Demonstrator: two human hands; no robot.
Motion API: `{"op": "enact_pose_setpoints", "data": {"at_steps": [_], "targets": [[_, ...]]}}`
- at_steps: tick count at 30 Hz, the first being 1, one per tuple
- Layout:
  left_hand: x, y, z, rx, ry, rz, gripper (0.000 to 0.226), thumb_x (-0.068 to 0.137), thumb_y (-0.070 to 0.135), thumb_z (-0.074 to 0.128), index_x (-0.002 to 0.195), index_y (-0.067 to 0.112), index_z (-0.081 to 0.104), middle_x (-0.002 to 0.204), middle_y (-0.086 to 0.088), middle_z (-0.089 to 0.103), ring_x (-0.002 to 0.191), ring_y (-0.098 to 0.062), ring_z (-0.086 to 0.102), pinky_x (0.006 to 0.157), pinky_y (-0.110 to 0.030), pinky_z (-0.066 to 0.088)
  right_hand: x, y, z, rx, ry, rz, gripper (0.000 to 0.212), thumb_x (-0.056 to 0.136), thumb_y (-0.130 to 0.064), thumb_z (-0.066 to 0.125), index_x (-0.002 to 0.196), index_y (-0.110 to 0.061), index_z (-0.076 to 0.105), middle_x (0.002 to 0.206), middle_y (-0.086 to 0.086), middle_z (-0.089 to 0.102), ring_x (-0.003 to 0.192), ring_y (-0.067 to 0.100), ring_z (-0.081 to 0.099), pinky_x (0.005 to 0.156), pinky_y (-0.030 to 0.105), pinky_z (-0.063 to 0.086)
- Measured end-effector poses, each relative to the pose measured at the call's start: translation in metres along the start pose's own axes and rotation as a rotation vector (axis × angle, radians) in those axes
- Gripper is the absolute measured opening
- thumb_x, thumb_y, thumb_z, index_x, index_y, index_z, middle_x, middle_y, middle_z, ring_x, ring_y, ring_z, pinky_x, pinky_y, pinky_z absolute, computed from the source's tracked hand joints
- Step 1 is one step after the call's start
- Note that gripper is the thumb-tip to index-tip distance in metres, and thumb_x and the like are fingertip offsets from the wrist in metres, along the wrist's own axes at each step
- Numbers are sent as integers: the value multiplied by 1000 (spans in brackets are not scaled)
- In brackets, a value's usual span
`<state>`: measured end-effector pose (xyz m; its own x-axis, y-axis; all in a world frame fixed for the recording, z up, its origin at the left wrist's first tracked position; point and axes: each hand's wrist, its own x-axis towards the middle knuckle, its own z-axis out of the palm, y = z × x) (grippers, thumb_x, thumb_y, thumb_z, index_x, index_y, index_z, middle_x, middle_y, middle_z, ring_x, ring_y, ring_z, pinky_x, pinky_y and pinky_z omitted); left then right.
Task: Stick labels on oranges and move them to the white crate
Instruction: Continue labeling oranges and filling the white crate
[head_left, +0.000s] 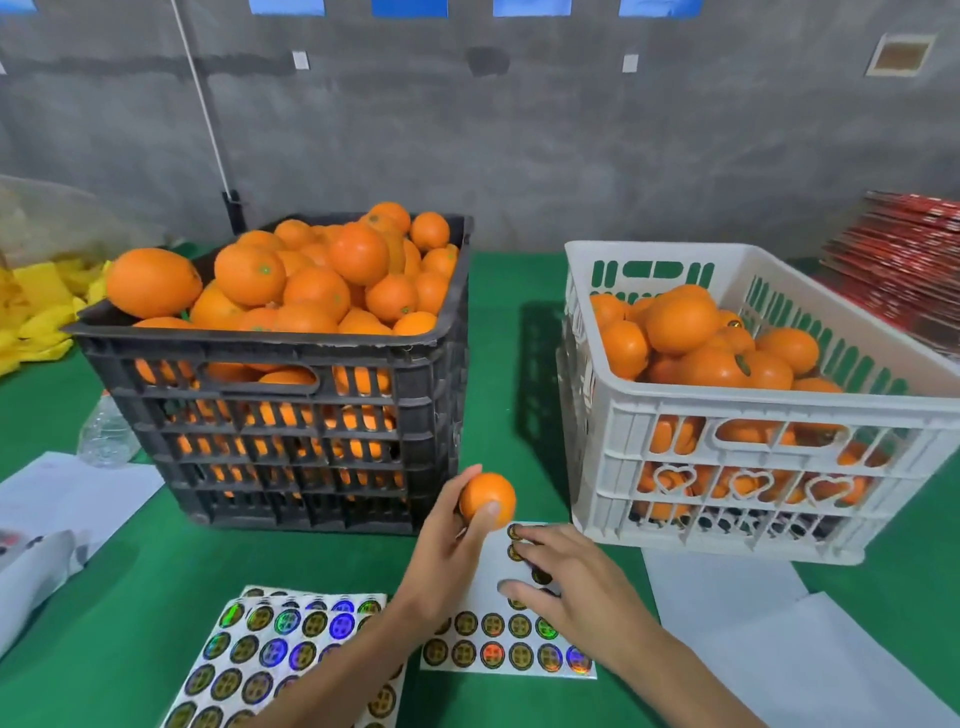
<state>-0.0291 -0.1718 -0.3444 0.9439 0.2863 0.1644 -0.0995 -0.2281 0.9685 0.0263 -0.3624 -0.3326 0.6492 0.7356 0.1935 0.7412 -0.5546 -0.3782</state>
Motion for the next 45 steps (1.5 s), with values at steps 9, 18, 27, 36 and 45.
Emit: {"op": "enact_pose_setpoints", "data": {"at_steps": [9,18,27,36,45], "targets": [[0,-6,1,50,-1,12,48,98,57,55,143,45,42,136,21,55,126,-7,57,104,-28,47,13,-2,14,341,132,242,29,84,-48,76,106,-29,77,114,-30,55,116,-1,49,99,19,43],[0,-4,2,91,-11,29,41,103,45,51,143,43,41,135,22,52,126,-5,55,101,-17,45,13,5,12,238,87,128,48,91,-53,67,131,-25,69,117,-20,52,112,6,48,101,28,42],[-2,-5,-1,125,-36,19,43,104,46,49,145,43,38,141,15,48,127,-4,53,105,-25,45,17,2,8,152,144,102,28,93,-41,71,114,-24,79,109,-9,61,102,12,56,92,30,47],[-2,2,-9,146,-106,0,39,105,45,47,142,50,36,139,21,47,123,6,51,95,-8,42,20,4,6,468,102,268,16,90,-25,77,105,-25,80,105,-12,60,97,3,58,85,11,42],[-8,-1,-5,135,-100,11,46,104,52,42,148,43,31,144,13,45,129,-2,50,107,-23,41,15,14,10,283,92,107,43,84,-57,73,116,-29,76,108,-24,54,95,-5,53,79,9,40]]}}
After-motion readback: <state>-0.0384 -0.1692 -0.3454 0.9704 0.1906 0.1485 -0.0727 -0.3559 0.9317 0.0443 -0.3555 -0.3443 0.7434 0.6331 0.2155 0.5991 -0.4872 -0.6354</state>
